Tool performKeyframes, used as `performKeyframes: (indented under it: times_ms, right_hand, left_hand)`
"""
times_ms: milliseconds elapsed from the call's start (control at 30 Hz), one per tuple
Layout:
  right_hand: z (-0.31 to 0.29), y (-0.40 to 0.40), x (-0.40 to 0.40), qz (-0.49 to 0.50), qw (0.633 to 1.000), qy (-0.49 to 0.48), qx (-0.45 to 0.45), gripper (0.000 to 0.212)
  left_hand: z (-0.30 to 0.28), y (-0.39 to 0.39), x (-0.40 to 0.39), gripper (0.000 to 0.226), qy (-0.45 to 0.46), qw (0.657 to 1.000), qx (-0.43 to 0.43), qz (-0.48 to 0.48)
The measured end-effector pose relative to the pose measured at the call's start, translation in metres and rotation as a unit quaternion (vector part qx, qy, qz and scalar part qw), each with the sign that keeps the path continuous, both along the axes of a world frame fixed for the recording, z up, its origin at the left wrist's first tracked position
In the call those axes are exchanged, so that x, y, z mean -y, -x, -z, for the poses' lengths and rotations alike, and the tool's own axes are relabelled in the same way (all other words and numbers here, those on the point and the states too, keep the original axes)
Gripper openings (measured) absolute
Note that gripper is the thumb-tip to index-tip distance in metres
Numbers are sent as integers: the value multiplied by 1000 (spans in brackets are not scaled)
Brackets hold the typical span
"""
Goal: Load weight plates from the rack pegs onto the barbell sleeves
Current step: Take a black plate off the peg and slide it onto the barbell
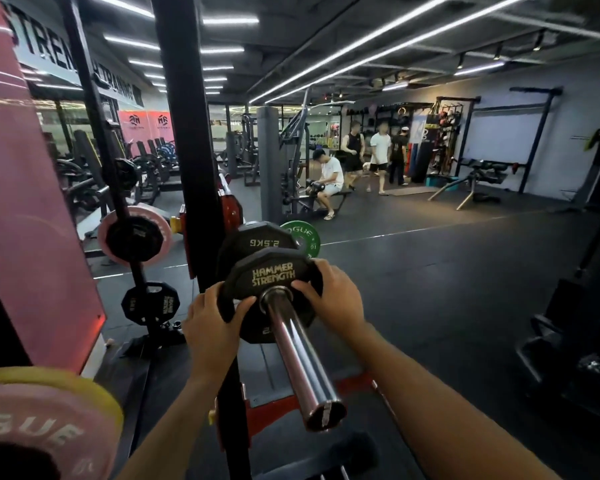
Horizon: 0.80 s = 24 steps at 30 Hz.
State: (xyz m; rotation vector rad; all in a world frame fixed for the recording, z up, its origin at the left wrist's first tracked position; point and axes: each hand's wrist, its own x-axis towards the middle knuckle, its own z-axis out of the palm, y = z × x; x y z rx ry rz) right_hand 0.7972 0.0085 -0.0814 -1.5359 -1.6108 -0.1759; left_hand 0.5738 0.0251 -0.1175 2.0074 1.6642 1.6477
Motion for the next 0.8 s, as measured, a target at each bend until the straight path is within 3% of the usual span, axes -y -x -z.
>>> performKeyframes:
  times_ms: [233,400,600,800]
  right_hand:
    - [-6,2,-63,33,999,9,23,62]
    - [-7,8,-97,47,999,23,-2,81]
    - [-4,2,-111,25,1000,-17,4,80]
    - [-13,6,-108,55,998,24,-1,92]
  left_hand:
    - [1,-2,-63,73,9,999,-4,-39]
    - [-2,2,-98,91,26,998,-9,-55]
    - [1,5,-108,82,-9,999,-14,-43]
    - [-6,5,-98,85,37,997,-15,-60]
